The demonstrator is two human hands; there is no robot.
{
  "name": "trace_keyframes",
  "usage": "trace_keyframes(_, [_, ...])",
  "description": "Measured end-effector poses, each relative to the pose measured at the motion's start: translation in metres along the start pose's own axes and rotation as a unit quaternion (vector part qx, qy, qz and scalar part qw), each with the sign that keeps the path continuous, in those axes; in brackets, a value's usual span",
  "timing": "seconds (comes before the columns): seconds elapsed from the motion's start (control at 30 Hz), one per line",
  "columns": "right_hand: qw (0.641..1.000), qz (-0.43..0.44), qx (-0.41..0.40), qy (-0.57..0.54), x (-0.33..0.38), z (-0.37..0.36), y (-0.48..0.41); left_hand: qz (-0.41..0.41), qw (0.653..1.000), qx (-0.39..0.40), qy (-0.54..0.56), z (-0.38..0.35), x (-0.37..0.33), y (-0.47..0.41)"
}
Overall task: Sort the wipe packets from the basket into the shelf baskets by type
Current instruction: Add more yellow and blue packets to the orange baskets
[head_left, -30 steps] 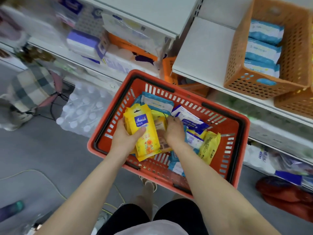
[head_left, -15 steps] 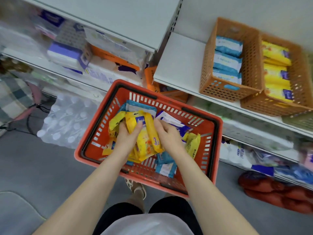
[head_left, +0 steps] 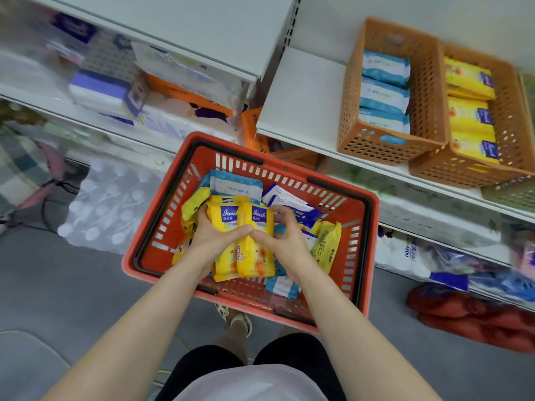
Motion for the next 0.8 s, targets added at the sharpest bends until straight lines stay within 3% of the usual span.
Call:
trace_keyframes(0.07, [1.000, 0.015, -0.013, 0.010, 0.002, -0.003, -0.002, 0.009, 1.000, 0.019, 0.006, -0.002, 0.001, -0.001])
trace_keyframes(0.2, [0.997, 0.027, 0.037, 0.065, -0.001, -0.017, -0.007, 0.019, 0.999, 0.027, 0.019, -0.007, 0.004, 0.002])
trace_keyframes(0.3, [0.993, 0.020, -0.061, 0.102, 0.004, -0.001, -0.021, 0.022, 0.999, 0.004, 0.037, -0.006, 0.002, 0.002])
trace_keyframes(0.37, [0.958, 0.024, -0.186, 0.218, 0.003, 0.025, -0.035, 0.024, 0.999, -0.015, 0.039, -0.002, 0.002, -0.001])
trace_keyframes(0.4, [0.931, 0.009, -0.210, 0.297, -0.002, 0.036, -0.042, 0.022, 0.999, -0.024, 0.032, 0.001, 0.001, -0.002])
trace_keyframes(0.47, [0.871, -0.054, -0.139, 0.468, -0.017, 0.045, -0.050, 0.021, 0.999, -0.034, 0.025, 0.005, 0.002, -0.003])
trace_keyframes(0.53, [0.828, -0.105, -0.050, 0.548, -0.033, 0.040, -0.049, 0.022, 0.999, -0.036, 0.020, 0.006, 0.002, -0.005])
trace_keyframes(0.8, [0.877, -0.051, -0.068, 0.472, -0.055, 0.036, -0.050, 0.030, 0.999, -0.030, 0.013, 0.009, 0.007, -0.005])
Point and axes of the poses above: each hand's wrist, its own y-axis away from the middle knuckle, its own z-axis out of the back of the hand, x = y × z, the point moved 2 cm from there along -y, towards the middle knuckle, and after that the axes turned 14 degrees about -x, right-handed, at the moved point
